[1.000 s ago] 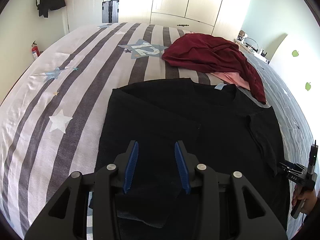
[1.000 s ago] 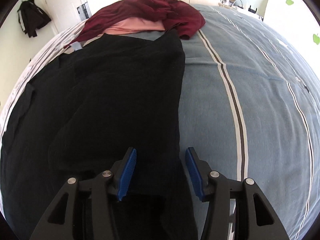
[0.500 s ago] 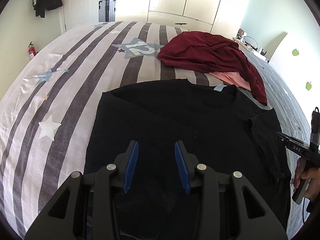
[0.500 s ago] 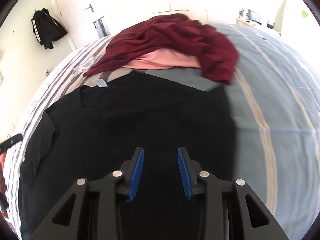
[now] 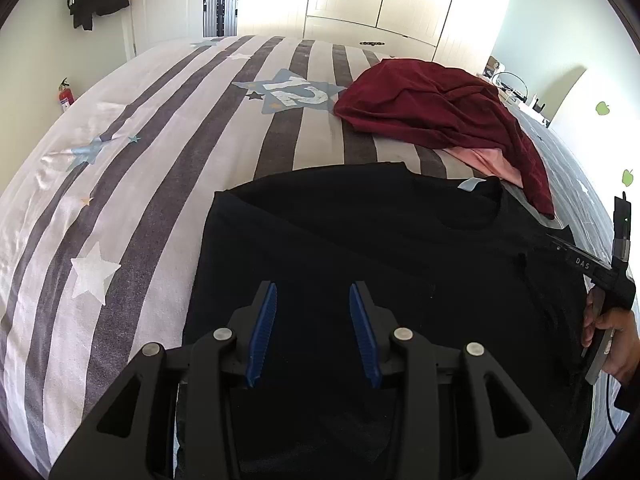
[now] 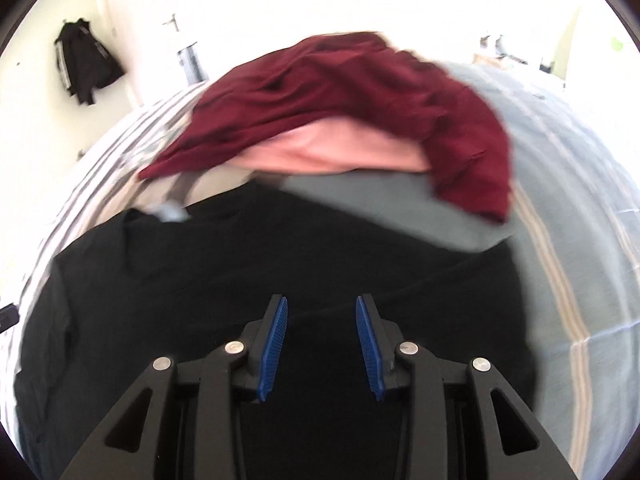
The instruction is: Fold clothes
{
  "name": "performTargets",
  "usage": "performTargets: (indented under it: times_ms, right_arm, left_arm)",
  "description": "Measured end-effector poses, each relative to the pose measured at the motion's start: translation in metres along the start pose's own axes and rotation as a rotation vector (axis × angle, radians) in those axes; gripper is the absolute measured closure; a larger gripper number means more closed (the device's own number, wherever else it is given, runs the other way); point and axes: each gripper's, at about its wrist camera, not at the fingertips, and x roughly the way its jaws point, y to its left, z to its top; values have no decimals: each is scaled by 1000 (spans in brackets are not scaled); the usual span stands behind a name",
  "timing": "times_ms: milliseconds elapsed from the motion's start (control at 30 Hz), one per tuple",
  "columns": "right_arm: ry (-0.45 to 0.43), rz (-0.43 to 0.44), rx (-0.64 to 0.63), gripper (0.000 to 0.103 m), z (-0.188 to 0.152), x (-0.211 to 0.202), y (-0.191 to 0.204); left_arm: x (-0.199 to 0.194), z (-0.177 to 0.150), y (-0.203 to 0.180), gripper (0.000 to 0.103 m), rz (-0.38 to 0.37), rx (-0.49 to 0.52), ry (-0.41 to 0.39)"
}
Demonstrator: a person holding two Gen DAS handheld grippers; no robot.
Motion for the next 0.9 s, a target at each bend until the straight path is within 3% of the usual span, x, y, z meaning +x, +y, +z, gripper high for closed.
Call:
performTargets:
  times_ms: [100,233,333,567,733,900]
  right_arm:
    - [49,-65,68,71,2,17,-42]
    - [50,-47,67,72,4,12,-64]
    - [19,-4,80,71,-3,-17,-63]
    - [60,85,6,71,-77,-77,-39]
    - [110,87,-50,70,-129,-83,-16]
    - [87,69,-10,70,-134,-87,-18]
  left_arm:
    - [6,4,3,68,13,-1,-1]
    - [12,8,9,68,26,-18,-1]
    - [9,3,13,68,22,-32,5]
    - [-11,-42,5,68,-8,4,49]
    - [-8,-75,4,68,19,21,95]
    - [-11,-91,10,68,48,11,84]
